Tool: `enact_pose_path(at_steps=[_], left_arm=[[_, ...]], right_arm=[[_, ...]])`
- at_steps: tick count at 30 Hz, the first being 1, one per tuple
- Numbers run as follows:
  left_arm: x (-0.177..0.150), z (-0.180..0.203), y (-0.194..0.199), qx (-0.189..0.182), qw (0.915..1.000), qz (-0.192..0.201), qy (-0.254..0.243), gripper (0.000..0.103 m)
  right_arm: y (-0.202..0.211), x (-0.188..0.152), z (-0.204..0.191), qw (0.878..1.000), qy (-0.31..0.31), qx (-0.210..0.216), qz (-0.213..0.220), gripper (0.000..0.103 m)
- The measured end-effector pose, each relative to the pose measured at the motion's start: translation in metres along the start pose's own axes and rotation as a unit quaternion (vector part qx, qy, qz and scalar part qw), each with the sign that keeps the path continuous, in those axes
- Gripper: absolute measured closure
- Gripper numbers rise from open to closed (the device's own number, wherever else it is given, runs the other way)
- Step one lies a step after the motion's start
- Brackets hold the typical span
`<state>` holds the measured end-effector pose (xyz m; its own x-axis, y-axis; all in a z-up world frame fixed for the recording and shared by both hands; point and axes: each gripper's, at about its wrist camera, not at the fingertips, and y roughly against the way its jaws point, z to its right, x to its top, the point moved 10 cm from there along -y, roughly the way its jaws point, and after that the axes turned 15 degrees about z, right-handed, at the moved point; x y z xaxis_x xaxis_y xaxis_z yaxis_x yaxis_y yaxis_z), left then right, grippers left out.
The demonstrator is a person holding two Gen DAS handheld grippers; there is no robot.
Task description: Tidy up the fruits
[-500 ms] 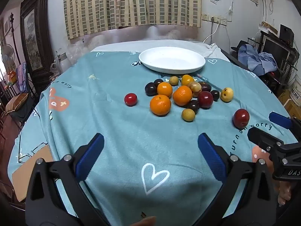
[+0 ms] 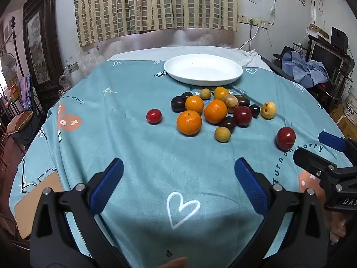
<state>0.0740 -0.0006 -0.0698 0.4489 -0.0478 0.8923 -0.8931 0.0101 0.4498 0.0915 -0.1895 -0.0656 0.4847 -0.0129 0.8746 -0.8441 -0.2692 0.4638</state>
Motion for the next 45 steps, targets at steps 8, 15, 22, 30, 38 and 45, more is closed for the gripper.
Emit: enact_pose_path(at_steps=[8, 15, 22, 30, 38, 45], left_arm=[[-0.0004, -0.0002, -0.0001, 0.001, 1.0, -0.001, -0.001, 0.002], [-0.0009, -0.0004, 0.0002, 0.0, 1.0, 0.0, -0.001, 0.002], [-0.0003, -0.0003, -0.0001, 0.0, 1.0, -0.001, -0.001, 0.002], [-0.0009, 0.0002, 0.0003, 0.0, 1.0, -0.001, -0.002, 0.002], [-0.0032, 0.003, -0.0013, 0.0, 1.0, -0.003, -0.001, 0.002], [-0.0042, 0.0039, -0.0024, 0.0, 1.0, -0.003, -0.002, 0.002]], right_arm=[[0.0013, 0.0003, 0.0006, 1.0, -0.004, 0.0, -0.002, 0.001], [0.0008, 0.0, 0.0, 1.0, -0.006, 0.0, -0.002, 0.001], [0.0011, -0.0005, -0.0003, 1.0, -0.007, 0.002, -0.003, 0.001], [0.0009, -0.0005, 0.0002, 1.0, -0.007, 0.001, -0.004, 0.001], [0.0011, -0.0006, -0.0005, 1.0, -0.007, 0.002, -0.003, 0.001], [0.0016, -0.0003, -0.0011, 1.0, -0.009, 0.001, -0.003, 0.001]])
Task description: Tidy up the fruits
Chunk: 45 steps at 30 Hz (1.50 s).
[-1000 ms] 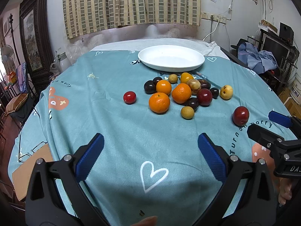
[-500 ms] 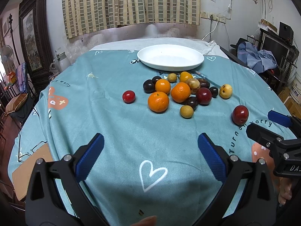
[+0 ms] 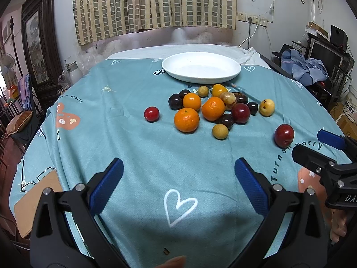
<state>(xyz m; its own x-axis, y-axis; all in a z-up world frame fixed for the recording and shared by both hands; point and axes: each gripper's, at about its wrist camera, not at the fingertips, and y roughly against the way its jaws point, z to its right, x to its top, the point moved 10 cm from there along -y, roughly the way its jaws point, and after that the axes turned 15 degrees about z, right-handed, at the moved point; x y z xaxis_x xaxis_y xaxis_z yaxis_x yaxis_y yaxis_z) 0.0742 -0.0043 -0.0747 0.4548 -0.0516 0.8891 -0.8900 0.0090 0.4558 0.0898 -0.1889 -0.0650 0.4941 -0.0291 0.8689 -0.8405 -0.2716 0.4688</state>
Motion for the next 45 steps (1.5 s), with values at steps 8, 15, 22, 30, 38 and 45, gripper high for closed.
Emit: enact_pose_path(at_steps=[8, 15, 22, 30, 38, 45], left_arm=[[0.0, 0.0, 0.0, 0.0, 1.0, 0.0, 0.0, 0.002], [-0.004, 0.006, -0.001, -0.001, 1.0, -0.001, -0.002, 0.002], [-0.006, 0.008, -0.001, -0.002, 1.0, -0.002, -0.002, 0.002], [-0.009, 0.011, -0.002, -0.003, 1.0, -0.003, -0.004, 0.002], [-0.011, 0.012, -0.004, -0.004, 1.0, -0.003, -0.004, 0.002], [-0.023, 0.017, -0.016, -0.054, 0.9982, -0.024, 0.009, 0.002]], right_arm=[[0.0, 0.0, 0.0, 1.0, -0.001, 0.001, 0.0, 0.001], [0.0, 0.0, 0.0, 1.0, -0.002, 0.001, 0.0, 0.001], [0.0, -0.001, 0.0, 1.0, -0.002, 0.002, -0.001, 0.001], [0.001, -0.002, 0.001, 1.0, -0.003, 0.003, 0.001, 0.001], [0.004, 0.001, 0.011, 1.0, 0.012, -0.016, 0.019, 0.001], [0.008, -0.007, 0.031, 1.0, 0.01, 0.012, 0.019, 0.001]])
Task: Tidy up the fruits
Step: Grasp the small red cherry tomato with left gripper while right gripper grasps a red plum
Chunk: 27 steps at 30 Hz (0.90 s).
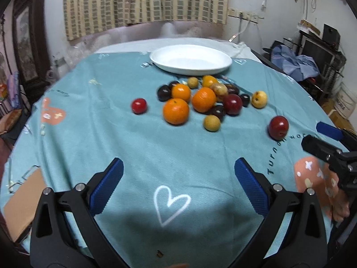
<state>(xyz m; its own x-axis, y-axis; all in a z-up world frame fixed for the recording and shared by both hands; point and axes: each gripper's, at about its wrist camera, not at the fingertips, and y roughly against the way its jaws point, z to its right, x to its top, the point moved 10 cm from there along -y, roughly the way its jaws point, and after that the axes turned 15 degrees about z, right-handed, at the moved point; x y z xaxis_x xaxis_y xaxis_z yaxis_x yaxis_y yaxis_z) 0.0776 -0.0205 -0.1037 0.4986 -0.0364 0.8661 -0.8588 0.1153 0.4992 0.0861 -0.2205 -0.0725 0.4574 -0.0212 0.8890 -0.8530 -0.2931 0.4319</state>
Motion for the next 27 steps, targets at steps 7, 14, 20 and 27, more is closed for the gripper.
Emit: enact_pose_path(at_steps=[7, 14, 20, 27], left_arm=[[-0.001, 0.005, -0.015, -0.042, 0.9988, -0.018, -0.014, 0.002], [0.005, -0.006, -0.037, -0.044, 0.9979, -0.047, -0.008, 0.002], [0.003, -0.008, -0.052, -0.049, 0.9969, -0.061, -0.002, 0.002], [0.022, -0.03, -0.073, -0.043, 0.9972, -0.06, 0.013, 0.005]], right_arm=[[-0.016, -0.009, 0.022, 0.999, 0.011, 0.011, -0.037, 0.001], [-0.054, -0.011, 0.012, 0.996, 0.018, 0.051, -0.075, 0.023], [-0.069, -0.017, 0.015, 0.991, -0.023, 0.075, -0.106, 0.043], [-0.073, -0.02, 0.022, 0.986, -0.066, 0.101, -0.117, 0.061]])
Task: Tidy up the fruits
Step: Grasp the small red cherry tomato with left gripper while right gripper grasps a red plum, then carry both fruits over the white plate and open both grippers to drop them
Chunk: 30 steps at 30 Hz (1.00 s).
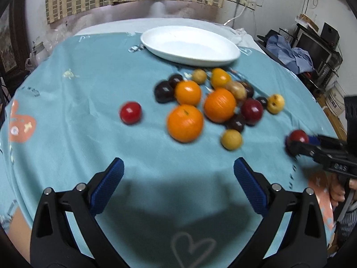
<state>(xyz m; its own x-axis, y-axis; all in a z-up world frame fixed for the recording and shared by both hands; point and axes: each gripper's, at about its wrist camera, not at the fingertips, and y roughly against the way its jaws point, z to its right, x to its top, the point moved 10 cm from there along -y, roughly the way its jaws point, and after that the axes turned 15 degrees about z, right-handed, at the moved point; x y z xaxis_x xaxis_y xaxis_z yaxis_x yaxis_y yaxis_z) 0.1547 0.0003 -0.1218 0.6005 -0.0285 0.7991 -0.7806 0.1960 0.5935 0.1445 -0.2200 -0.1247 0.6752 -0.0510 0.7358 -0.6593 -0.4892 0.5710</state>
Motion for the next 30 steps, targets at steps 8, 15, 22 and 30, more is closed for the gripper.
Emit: enact_pose_path(at_steps=[8, 15, 22, 30], left_arm=[[0.028, -0.027, -0.031, -0.035, 0.9994, 0.005, 0.002, 0.042], [0.04, -0.055, -0.046, -0.029, 0.999, 0.012, 0.03, 0.042], [0.041, -0.079, -0.053, -0.008, 0.9998, 0.015, 0.012, 0.045], [0.023, -0.045, -0.069, -0.004, 0.9961, -0.009, -0.088, 0.053]], right_arm=[[0.005, 0.003, 0.006, 0.998, -0.058, 0.039, 0.01, 0.061], [0.003, 0.0, 0.005, 0.997, -0.062, 0.046, 0.0, 0.061], [0.003, -0.001, 0.006, 0.997, -0.065, 0.046, -0.003, 0.061], [0.003, -0.001, 0.006, 0.997, -0.065, 0.046, -0.002, 0.061]])
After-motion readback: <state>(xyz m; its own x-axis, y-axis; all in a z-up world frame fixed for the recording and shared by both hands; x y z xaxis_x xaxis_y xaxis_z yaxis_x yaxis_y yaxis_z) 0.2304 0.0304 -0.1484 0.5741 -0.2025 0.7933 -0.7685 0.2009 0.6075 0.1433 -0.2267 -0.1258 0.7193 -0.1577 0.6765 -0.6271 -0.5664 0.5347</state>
